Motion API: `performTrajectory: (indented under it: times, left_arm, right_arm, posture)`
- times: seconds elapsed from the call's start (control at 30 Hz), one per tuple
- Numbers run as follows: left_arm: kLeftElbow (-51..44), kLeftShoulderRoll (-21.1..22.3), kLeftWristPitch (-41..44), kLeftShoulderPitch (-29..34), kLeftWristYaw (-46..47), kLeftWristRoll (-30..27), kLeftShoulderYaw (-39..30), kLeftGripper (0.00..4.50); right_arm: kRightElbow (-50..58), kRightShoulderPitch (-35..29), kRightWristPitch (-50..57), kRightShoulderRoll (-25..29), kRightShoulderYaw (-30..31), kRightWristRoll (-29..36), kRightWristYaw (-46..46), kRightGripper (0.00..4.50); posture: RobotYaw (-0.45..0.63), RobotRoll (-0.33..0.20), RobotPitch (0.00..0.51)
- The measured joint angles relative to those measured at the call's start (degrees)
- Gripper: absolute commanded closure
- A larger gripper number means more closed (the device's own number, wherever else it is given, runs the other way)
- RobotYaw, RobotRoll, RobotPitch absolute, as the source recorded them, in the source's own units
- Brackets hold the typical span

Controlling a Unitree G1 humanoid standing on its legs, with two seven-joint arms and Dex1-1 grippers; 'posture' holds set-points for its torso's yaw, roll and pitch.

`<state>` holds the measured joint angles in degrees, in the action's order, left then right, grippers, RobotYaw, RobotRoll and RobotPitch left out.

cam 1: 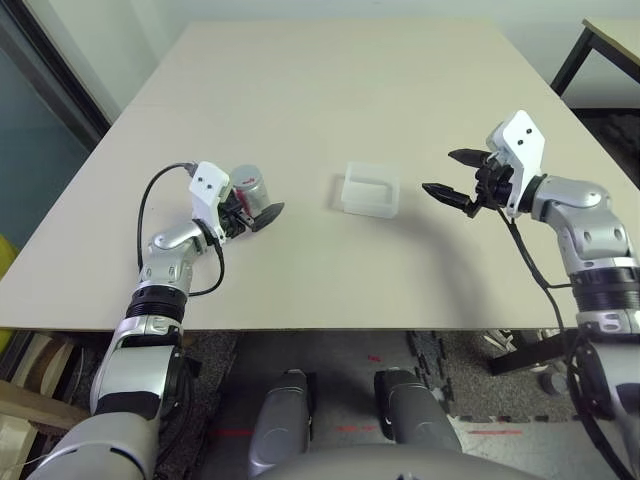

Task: Pour the medicine from the bottle into the box.

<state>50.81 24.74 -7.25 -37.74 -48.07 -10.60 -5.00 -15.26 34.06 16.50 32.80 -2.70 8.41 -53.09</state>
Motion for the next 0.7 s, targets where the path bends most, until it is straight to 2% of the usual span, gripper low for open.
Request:
performTrajectory:
  times: [0.07, 0.17, 0.33, 0.47, 0.7]
  left_arm:
    - [2.1, -0.3, -0.9, -1.2, 0.3, 0.5, 0.0, 0.6]
    - [4.5, -1.1, -1.6, -2.7, 0.3, 0.7, -0.1, 1.7]
    - [6.6, -1.5, -0.7, -4.6, -3.3, 0.6, -0.1, 1.75]
    - [6.2, -1.4, 2.3, -6.6, -10.6, 0.6, 1.1, 1.75]
    - [3.7, -1.3, 7.3, -9.1, -22.3, 0.4, 4.1, 1.75]
  right_arm:
    - [1.6, -0.3, 1.1, 0.1, 0.0, 0.5, 0.2, 0.0]
    - [3.4, -1.2, 2.3, 0.2, -0.1, 1.1, 0.6, 0.0]
    - [6.1, -2.0, 5.0, 0.3, 0.0, 2.2, 0.7, 0.0]
    - [7.2, -1.6, 7.6, 0.2, 0.2, 3.6, 0.4, 0.0]
    - [8.2, 4.2, 15.5, -3.7, 5.1, 6.1, -1.0, 0.0]
  posture:
    - [-0.24, 0.0, 0.099]
    - [-0.24, 0.0, 0.093]
    - [-0.23, 0.0, 0.089]
    - [-0.19, 0.0, 0.09]
    - [-0.17, 0.0, 0.078]
